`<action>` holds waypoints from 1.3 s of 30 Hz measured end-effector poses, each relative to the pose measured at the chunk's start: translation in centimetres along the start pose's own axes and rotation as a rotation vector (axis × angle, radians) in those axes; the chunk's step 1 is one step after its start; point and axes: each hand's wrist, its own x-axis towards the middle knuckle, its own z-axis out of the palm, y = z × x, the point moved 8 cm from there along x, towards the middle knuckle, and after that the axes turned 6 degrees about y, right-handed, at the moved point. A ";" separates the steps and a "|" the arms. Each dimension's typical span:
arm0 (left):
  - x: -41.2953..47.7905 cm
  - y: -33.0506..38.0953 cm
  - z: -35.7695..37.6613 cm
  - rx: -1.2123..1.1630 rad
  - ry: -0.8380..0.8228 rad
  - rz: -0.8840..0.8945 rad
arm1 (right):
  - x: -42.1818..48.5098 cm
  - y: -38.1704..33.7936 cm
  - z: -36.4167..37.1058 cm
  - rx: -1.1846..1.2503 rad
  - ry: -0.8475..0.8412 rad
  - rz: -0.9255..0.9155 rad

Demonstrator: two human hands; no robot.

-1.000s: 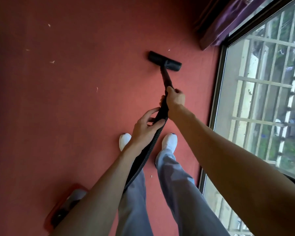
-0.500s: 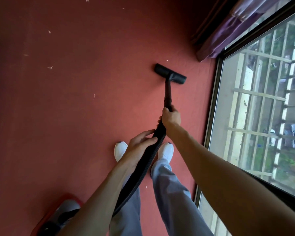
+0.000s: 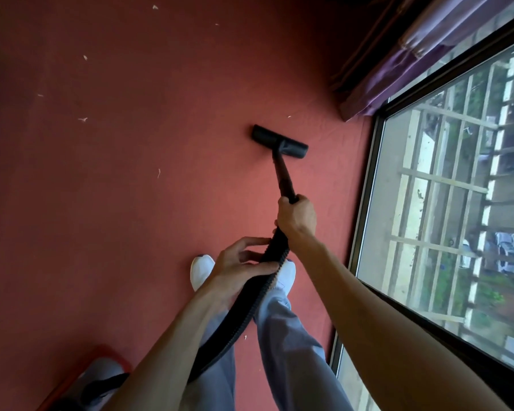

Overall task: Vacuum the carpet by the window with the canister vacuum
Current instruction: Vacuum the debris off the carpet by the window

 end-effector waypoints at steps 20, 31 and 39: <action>4.2 3.2 -1.5 0.015 0.069 0.096 | 3.5 -5.0 2.2 0.068 0.054 -0.093; 2.0 -3.9 -1.5 -0.236 0.069 -0.070 | 1.4 -0.3 5.9 -0.200 -0.146 -0.144; 2.8 -0.2 -2.3 0.184 0.243 0.303 | 3.4 -4.6 7.5 0.191 -0.239 0.097</action>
